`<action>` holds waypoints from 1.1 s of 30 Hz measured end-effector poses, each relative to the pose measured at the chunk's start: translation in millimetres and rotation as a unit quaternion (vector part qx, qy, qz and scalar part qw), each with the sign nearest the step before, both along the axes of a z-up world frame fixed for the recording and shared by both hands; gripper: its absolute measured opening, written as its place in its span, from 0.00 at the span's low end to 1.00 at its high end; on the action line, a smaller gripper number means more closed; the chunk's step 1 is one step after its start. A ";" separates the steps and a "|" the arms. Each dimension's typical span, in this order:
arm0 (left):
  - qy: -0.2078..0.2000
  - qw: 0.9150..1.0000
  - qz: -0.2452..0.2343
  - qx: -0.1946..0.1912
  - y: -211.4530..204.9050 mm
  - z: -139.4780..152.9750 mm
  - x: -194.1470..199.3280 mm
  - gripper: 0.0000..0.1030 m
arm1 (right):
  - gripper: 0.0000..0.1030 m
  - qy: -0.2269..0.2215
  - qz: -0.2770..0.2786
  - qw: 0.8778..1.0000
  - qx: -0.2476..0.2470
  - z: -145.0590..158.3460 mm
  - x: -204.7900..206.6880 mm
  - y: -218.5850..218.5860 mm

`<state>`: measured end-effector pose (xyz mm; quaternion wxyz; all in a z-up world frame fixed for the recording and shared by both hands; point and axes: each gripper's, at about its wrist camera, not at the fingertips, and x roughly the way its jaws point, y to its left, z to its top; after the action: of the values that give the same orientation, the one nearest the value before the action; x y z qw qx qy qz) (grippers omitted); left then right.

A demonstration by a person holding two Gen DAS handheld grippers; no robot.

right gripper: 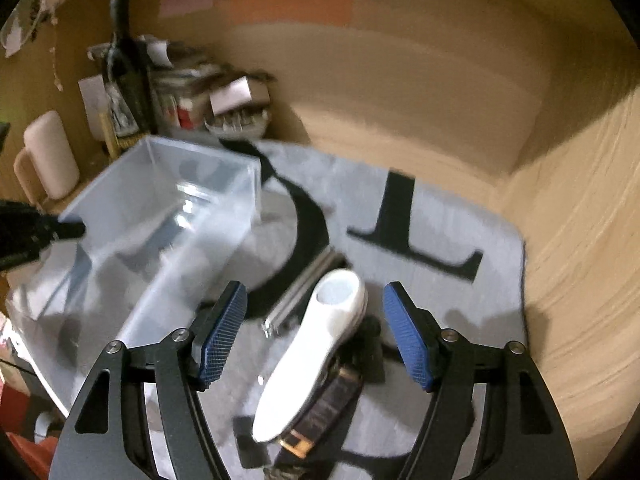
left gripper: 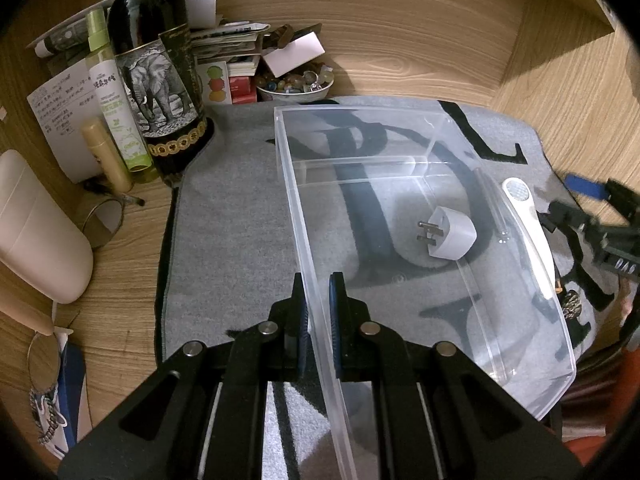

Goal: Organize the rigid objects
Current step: 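Move the right gripper to the white massager and grasp it, then lift the white massager into the clear box and release it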

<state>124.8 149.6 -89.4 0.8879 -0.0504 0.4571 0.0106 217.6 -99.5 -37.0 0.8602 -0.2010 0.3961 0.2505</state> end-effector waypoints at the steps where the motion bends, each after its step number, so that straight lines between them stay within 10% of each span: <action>1: 0.000 1.000 0.000 0.000 -0.8 0.0 0.1 0.09 | 0.66 0.008 -0.003 1.000 0.000 -6.2 -0.3 -2.7; 33: 0.001 1.000 0.003 0.008 -2.6 -2.1 -0.1 0.09 | 0.31 0.054 -0.033 0.998 0.011 -53.3 39.2 -13.7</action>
<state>124.7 147.0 -91.6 0.8879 -0.0449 0.4575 0.0166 256.8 -113.1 -90.3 0.8476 -0.1648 0.4453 0.2371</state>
